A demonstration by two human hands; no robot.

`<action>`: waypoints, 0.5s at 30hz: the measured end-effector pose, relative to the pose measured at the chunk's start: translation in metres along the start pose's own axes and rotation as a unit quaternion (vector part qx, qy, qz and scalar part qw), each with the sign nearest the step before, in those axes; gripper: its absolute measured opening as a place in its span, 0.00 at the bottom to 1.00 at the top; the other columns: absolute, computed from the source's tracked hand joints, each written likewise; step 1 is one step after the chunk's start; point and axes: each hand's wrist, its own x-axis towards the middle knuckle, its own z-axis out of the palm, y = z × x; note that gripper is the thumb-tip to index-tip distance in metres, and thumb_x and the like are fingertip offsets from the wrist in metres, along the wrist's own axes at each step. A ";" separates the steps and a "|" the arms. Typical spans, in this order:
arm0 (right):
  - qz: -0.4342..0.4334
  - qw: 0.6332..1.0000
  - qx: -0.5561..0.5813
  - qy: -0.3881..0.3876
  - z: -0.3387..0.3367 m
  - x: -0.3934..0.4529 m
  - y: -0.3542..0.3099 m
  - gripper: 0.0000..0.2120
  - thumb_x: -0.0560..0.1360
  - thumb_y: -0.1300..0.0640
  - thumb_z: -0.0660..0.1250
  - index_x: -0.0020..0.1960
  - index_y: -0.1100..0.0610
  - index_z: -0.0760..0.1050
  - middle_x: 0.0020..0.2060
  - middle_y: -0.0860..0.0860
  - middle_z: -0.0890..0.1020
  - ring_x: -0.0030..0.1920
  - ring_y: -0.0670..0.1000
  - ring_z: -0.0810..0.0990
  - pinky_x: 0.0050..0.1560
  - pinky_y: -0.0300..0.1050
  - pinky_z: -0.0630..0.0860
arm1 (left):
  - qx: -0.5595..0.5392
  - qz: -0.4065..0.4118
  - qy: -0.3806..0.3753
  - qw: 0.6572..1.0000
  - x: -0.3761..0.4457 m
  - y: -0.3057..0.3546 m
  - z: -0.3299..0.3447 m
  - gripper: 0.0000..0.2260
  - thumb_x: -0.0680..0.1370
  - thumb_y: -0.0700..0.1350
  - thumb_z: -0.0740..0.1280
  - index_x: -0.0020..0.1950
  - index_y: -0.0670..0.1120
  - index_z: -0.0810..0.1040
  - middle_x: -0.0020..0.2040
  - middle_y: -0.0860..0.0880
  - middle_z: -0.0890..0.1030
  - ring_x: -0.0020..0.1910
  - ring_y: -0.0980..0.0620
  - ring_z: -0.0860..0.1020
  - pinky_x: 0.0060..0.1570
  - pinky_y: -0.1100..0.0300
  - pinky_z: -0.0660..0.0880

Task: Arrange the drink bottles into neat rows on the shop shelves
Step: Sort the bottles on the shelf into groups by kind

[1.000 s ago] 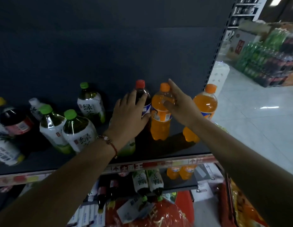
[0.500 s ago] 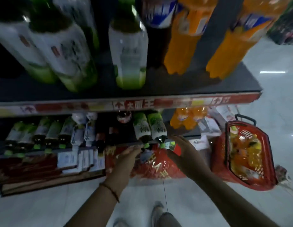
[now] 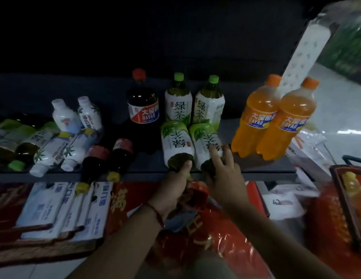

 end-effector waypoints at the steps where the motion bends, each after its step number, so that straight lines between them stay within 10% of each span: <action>1: -0.016 1.000 -0.009 0.004 0.000 0.001 0.003 0.37 0.78 0.52 0.65 0.78 0.41 0.45 0.78 0.53 0.48 0.68 0.66 0.65 0.57 0.60 0.74 | 0.016 0.005 0.007 1.000 0.001 -0.001 -0.002 0.23 0.77 0.65 0.63 0.42 0.45 0.79 0.34 0.50 0.79 0.34 0.51 0.79 0.36 0.60 0.77; 9: -0.025 0.996 -0.038 -0.074 -0.054 0.009 0.002 0.37 0.75 0.55 0.70 0.78 0.45 0.53 0.73 0.56 0.59 0.60 0.64 0.75 0.52 0.54 0.78 | 0.202 0.086 0.071 0.973 -0.046 0.045 -0.052 0.22 0.78 0.62 0.63 0.47 0.42 0.78 0.37 0.45 0.79 0.35 0.48 0.79 0.34 0.59 0.76; 15: -0.060 0.997 -0.047 -0.002 -0.120 0.035 -0.007 0.16 0.77 0.55 0.65 0.64 0.51 0.76 0.59 0.53 0.74 0.49 0.54 0.79 0.46 0.50 0.80 | 0.413 0.283 0.192 0.844 -0.054 0.094 -0.071 0.24 0.79 0.63 0.61 0.40 0.43 0.79 0.37 0.45 0.80 0.35 0.48 0.78 0.34 0.57 0.73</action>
